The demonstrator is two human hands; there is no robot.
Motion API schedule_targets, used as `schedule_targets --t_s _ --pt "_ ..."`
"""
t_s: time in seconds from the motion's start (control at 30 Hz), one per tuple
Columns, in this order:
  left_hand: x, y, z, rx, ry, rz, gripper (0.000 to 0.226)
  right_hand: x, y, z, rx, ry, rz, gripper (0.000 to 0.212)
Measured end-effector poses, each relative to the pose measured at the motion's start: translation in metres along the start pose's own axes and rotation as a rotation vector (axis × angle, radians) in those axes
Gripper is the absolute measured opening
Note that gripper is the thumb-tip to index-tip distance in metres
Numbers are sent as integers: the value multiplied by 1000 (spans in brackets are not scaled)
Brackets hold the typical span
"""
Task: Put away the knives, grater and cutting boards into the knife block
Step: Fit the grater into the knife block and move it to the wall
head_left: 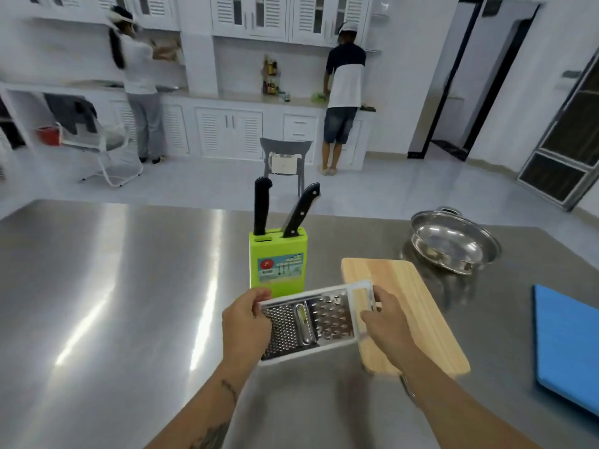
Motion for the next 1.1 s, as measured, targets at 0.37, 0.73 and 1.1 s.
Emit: schedule_targets --t_s 0.37,0.73,1.1 --pt "-41 6 36 6 114 -20 40 -22 -41 -40 -137 -95 11 45" --pt "-73 -16 21 38 54 47 41 -65 -45 -59 -156 -137 -2 49" --pt "-79 -29 7 19 28 55 39 -77 -33 -64 -100 -174 -28 41"
Point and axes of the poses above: each hand's wrist, its own x-axis away from the middle knuckle, its own z-axis out of the back of the hand, y = z × x, the point moved 3 cm from there along -x, towards the middle knuckle, and after that the axes turned 7 degrees about -z, right-handed, at the moved point
